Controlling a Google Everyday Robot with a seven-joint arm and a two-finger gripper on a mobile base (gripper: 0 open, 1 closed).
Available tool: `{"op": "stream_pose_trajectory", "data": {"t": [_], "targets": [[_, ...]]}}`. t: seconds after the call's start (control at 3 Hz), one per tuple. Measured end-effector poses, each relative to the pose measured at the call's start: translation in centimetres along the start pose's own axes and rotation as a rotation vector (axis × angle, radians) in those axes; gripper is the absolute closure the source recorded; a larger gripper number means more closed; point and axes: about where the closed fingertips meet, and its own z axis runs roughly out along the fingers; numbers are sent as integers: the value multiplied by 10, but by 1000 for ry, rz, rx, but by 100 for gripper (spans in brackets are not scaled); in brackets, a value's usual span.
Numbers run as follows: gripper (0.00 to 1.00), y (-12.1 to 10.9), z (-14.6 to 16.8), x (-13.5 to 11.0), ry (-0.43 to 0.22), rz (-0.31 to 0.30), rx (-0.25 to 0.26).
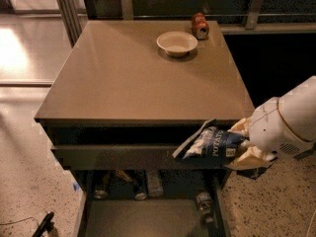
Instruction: Place blue chip bag into middle drawer
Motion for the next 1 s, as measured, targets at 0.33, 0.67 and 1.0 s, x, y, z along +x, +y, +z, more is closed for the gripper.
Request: {"op": "stream_pose_trajectory", "data": {"t": [0.33, 0.67, 1.0], "targets": [[100, 22, 32, 24, 16, 9, -34], [100, 57, 70, 56, 56, 19, -100], [100, 57, 70, 56, 56, 19, -100]]}}
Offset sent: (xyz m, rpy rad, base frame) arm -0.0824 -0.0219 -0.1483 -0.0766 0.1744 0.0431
